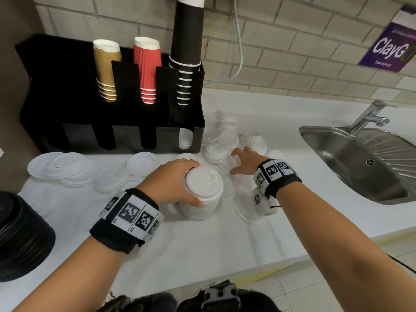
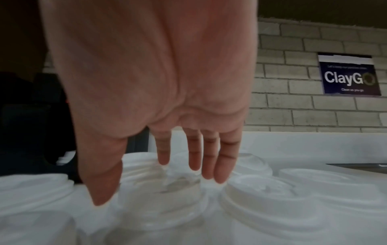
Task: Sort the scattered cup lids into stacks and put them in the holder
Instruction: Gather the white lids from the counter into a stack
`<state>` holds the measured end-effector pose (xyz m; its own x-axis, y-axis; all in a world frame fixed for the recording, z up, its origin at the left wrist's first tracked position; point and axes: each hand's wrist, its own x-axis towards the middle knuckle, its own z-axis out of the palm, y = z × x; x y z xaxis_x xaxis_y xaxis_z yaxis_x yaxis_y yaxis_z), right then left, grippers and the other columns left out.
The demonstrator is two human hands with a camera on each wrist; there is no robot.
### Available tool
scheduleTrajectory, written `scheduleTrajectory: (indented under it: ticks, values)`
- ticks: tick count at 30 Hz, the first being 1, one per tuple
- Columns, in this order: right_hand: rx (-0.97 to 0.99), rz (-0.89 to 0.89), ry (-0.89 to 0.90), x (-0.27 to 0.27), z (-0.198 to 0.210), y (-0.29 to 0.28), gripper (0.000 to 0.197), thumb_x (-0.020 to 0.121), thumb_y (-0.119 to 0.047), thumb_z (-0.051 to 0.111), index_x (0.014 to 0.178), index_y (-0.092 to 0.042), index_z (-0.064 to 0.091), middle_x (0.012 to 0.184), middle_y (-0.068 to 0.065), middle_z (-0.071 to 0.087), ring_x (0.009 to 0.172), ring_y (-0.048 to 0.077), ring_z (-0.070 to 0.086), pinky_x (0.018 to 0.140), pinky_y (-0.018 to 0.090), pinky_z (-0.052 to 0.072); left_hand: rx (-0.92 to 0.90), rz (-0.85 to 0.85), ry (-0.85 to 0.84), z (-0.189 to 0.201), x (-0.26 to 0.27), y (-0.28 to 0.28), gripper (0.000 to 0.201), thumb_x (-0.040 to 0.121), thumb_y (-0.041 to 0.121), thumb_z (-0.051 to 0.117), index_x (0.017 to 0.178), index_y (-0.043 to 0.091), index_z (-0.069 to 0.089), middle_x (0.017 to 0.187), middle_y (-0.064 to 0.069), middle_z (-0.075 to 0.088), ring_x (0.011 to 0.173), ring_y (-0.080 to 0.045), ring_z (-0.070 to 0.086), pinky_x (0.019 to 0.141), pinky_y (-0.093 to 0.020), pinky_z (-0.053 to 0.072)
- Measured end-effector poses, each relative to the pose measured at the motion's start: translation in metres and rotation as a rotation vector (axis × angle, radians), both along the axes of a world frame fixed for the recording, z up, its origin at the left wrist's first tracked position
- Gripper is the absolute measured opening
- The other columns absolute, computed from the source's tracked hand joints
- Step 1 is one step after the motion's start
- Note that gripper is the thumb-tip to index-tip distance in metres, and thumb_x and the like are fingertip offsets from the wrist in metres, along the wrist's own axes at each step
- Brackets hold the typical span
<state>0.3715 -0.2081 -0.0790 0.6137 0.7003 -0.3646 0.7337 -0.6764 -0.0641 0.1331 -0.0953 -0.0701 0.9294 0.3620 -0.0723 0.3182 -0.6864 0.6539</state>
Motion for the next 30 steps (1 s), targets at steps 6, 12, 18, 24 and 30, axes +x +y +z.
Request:
scheduleTrajectory:
  ticks: [6, 12, 18, 24, 30]
  values:
    - [-0.039, 0.037, -0.046, -0.001, -0.003, 0.02, 0.06, 0.082, -0.041, 0.072, 0.126, -0.01, 0.046, 0.13, 0.013, 0.043, 0.114, 0.032, 0.051, 0.094, 0.037, 0.044, 0.007, 0.003, 0.004, 0.0, 0.0, 0.0, 0.083, 0.053, 0.04, 0.092, 0.126, 0.031, 0.053, 0.113, 0.017, 0.051, 0.098, -0.009, 0.052, 0.086, -0.026, 0.042]
    - [-0.038, 0.022, -0.015, 0.003, 0.002, 0.019, 0.055, 0.082, -0.038, 0.071, 0.122, -0.016, 0.042, 0.119, 0.01, 0.054, 0.091, 0.024, 0.052, 0.074, 0.032, 0.04, -0.007, 0.017, 0.01, -0.001, -0.002, -0.002, 0.081, 0.054, 0.04, 0.091, 0.126, 0.032, 0.053, 0.119, 0.013, 0.05, 0.103, -0.012, 0.054, 0.09, -0.031, 0.045]
    - [0.144, -0.116, 0.208, 0.001, 0.034, -0.017, 0.047, 0.079, -0.04, 0.071, 0.119, -0.032, 0.047, 0.118, 0.0, 0.049, 0.108, 0.02, 0.051, 0.083, 0.03, 0.039, -0.005, 0.019, 0.008, -0.004, -0.003, -0.005, 0.081, 0.056, 0.041, 0.089, 0.128, 0.033, 0.052, 0.119, 0.014, 0.042, 0.108, -0.013, 0.052, 0.095, -0.04, 0.047]
    - [0.92, -0.017, 0.552, -0.072, 0.026, -0.05, 0.036, 0.076, -0.022, 0.078, 0.107, -0.032, 0.064, 0.115, -0.015, 0.062, 0.1, 0.009, 0.059, 0.077, 0.014, 0.048, 0.002, 0.038, -0.019, -0.007, -0.002, -0.007, 0.097, 0.058, 0.039, 0.089, 0.14, 0.026, 0.041, 0.125, 0.008, 0.044, 0.105, -0.012, 0.05, 0.094, -0.029, 0.044]
    - [1.038, 0.062, 0.415, -0.117, 0.005, -0.046, 0.049, 0.073, -0.02, 0.083, 0.117, -0.026, 0.064, 0.121, -0.007, 0.057, 0.114, 0.002, 0.053, 0.091, 0.018, 0.046, -0.108, 0.067, -0.11, -0.009, -0.004, -0.008, 0.121, 0.053, 0.031, 0.092, 0.149, 0.023, 0.018, 0.111, 0.011, 0.048, 0.099, -0.011, 0.053, 0.077, -0.018, 0.042]
